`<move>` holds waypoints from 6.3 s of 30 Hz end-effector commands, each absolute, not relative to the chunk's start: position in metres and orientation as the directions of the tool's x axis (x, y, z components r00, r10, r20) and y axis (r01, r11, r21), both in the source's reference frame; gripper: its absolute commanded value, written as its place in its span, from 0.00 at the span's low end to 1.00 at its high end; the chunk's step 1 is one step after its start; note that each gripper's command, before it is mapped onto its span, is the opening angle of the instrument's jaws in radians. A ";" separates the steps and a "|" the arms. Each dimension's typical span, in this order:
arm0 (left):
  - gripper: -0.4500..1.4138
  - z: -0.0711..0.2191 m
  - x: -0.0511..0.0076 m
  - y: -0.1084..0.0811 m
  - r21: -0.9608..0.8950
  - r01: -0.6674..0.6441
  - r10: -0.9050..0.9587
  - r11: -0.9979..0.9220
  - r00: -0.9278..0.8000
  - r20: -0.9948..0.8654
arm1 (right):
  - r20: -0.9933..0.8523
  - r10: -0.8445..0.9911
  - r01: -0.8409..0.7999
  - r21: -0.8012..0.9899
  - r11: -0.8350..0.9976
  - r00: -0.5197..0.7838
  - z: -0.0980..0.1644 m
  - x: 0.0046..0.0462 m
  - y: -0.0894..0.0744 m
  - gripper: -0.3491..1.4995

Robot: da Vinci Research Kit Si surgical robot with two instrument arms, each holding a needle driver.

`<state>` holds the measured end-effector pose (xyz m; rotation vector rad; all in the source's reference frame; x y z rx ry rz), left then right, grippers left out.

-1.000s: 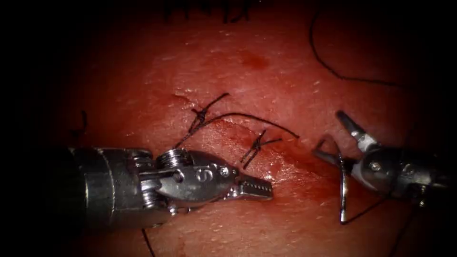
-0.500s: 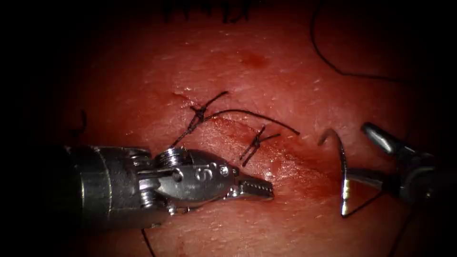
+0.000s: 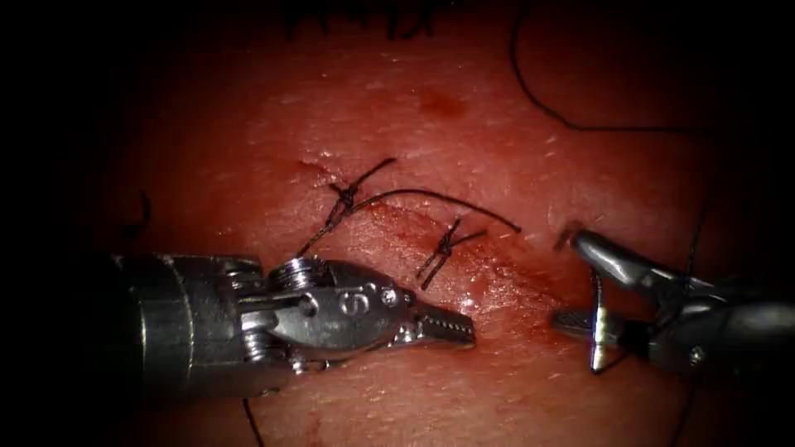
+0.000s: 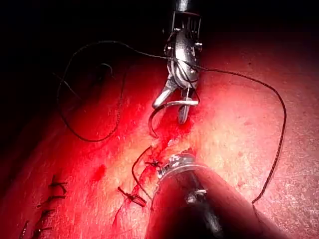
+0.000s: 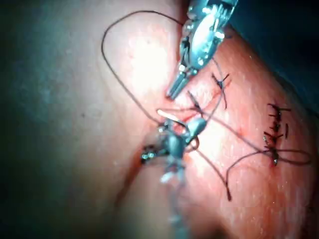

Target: Wound Closure

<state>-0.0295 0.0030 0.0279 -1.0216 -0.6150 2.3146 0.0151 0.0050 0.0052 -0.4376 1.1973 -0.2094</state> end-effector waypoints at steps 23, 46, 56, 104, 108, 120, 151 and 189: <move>0.11 0.028 -0.0302 0.003 -0.591 -0.283 0.628 -0.755 -0.572 -0.528 | -0.840 -0.314 -0.094 -0.391 0.915 0.442 0.006 0.0154 0.006 0.88; 0.11 0.028 -0.0302 0.003 -0.591 -0.283 0.627 -0.755 -0.572 -0.528 | -0.780 -0.347 -0.053 -0.435 0.899 0.520 0.008 0.0166 0.006 0.00; 0.11 0.028 -0.0302 0.003 -0.591 -0.283 0.628 -0.755 -0.572 -0.528 | -0.813 -0.238 -0.141 -0.362 0.921 0.532 0.007 0.0161 0.008 0.59; 0.11 0.028 -0.0303 0.003 -0.589 -0.281 0.625 -0.758 -0.573 -0.530 | -0.706 -0.307 -0.161 -0.512 0.844 0.638 0.008 0.0185 0.009 0.00; 0.11 0.028 -0.0304 0.003 -0.588 -0.283 0.625 -0.757 -0.573 -0.530 | -0.816 -0.262 -0.185 -0.404 0.896 0.514 0.010 0.0167 0.010 0.00; 0.10 0.028 -0.0307 0.003 -0.589 -0.274 0.621 -0.760 -0.574 -0.534 | -0.923 -0.175 -0.111 -0.225 0.968 0.342 0.012 0.0180 0.009 0.00; 0.03 0.035 -0.0317 -0.004 -0.597 -0.279 0.614 -0.753 -0.623 -0.484 | -0.947 0.050 -0.299 -0.050 0.953 0.318 0.013 0.0176 0.006 0.00; 0.04 0.035 -0.0282 -0.005 -0.612 -0.279 0.622 -0.740 -0.630 -0.465 | -0.635 0.766 -0.577 0.589 0.566 0.102 0.016 0.0188 0.003 0.00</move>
